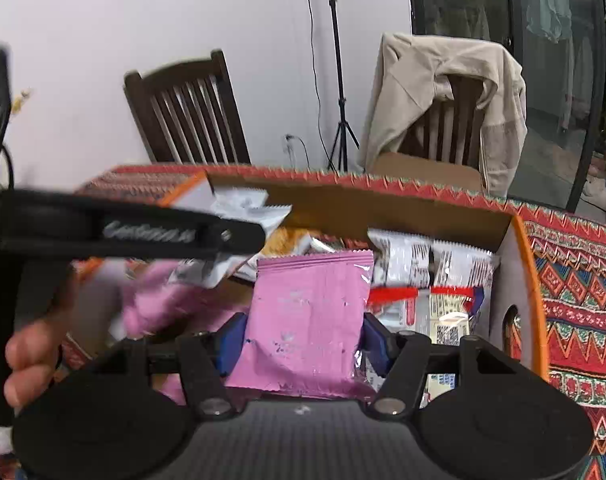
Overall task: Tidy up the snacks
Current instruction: 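Carry both packets over the orange box and open both grippers to drop them, then withdraw both grippers from the box back toward the remaining packets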
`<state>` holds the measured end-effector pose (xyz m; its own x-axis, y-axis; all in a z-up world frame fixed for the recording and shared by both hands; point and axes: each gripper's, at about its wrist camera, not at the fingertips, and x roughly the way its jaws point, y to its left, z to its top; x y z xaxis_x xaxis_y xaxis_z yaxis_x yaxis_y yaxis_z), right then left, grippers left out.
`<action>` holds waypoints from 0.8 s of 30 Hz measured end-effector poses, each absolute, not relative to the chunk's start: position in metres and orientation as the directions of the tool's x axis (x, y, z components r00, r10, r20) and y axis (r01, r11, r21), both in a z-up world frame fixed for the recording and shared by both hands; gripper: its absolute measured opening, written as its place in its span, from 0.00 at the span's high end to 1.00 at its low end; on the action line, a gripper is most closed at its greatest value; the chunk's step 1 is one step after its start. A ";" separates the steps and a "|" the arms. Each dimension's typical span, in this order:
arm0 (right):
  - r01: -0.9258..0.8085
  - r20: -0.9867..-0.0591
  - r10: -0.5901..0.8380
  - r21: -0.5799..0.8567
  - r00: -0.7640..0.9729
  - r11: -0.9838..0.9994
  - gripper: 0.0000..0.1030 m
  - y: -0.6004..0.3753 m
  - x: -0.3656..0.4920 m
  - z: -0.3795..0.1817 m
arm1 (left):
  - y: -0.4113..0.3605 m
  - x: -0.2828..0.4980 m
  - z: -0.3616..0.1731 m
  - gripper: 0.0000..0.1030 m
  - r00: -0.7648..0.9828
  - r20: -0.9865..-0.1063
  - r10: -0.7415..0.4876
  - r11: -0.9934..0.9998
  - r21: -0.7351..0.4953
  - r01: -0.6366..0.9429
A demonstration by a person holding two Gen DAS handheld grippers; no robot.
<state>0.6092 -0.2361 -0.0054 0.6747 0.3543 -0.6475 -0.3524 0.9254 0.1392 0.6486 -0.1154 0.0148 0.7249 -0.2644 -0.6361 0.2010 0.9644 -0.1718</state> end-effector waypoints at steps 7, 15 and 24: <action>-0.376 -0.661 0.330 0.079 0.674 0.923 0.33 -0.226 0.606 -0.012 | -0.113 0.643 0.016 0.35 0.722 -0.637 -0.271 0.963 -0.181 0.201; -0.371 -0.574 0.349 0.083 0.741 0.925 0.32 -0.253 0.568 0.047 | -0.079 0.571 0.070 0.33 0.783 -0.568 -0.254 0.965 -0.099 0.242; -0.395 -0.450 0.358 0.013 0.818 0.919 0.22 -0.284 0.467 0.128 | -0.045 0.430 0.131 0.18 0.834 -0.471 -0.288 0.951 -0.038 0.307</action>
<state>0.4669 -0.2843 0.1282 0.8182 0.3578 -0.4499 -0.3948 0.9187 0.0126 0.4303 -0.0446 0.1315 0.8341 -0.2877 -0.4707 0.3066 0.9511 -0.0381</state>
